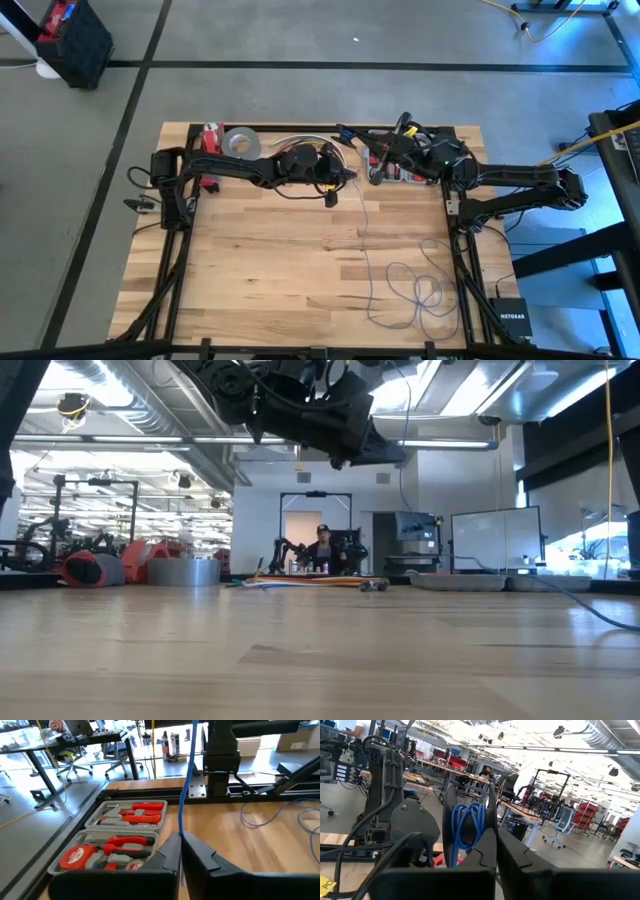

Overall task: Coil cords
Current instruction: Coil the blue wire on the black spool

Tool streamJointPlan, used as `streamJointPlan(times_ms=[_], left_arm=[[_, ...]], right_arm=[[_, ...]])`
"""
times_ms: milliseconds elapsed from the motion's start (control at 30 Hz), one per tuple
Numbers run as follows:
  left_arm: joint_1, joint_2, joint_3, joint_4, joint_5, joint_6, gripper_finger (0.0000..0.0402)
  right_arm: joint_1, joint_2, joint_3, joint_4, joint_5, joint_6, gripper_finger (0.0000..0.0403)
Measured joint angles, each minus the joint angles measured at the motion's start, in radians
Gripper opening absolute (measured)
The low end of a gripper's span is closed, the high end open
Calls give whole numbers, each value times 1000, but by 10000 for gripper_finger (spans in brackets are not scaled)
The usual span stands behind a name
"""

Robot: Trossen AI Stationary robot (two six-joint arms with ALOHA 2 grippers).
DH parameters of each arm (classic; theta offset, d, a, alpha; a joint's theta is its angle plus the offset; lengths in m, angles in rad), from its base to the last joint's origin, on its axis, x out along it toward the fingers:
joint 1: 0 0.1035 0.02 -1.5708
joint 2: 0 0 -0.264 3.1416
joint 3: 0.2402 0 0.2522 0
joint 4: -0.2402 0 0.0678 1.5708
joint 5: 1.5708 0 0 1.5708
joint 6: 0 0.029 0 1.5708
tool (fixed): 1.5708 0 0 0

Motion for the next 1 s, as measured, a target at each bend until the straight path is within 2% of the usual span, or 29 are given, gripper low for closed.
streamJointPlan(times_ms=[100, 333, 433, 567, 700, 867, 1000], left_arm=[[1, -8, 0, -68, -74, 26, 2], [9, -118, 0, -391, -416, -1, 1], [7, -163, 0, -497, -475, -35, 1], [7, -203, 0, -590, -478, -85, 1], [1, -205, 0, -592, -459, -103, 1], [-8, -205, 0, -566, -329, -101, 1], [-20, -204, 0, -493, -190, -79, 1]], right_arm=[[0, 0, 0, -6, 0, 0, 3], [0, -29, -1, -190, -34, 3, 3], [0, -27, -1, -296, -31, 6, 3], [0, -6, -1, -445, -7, -11, 3], [0, 36, -1, -587, 23, -56, 3], [-1, 118, -2, -609, 232, -103, 3], [-9, 182, -2, -560, 314, -132, 3]])
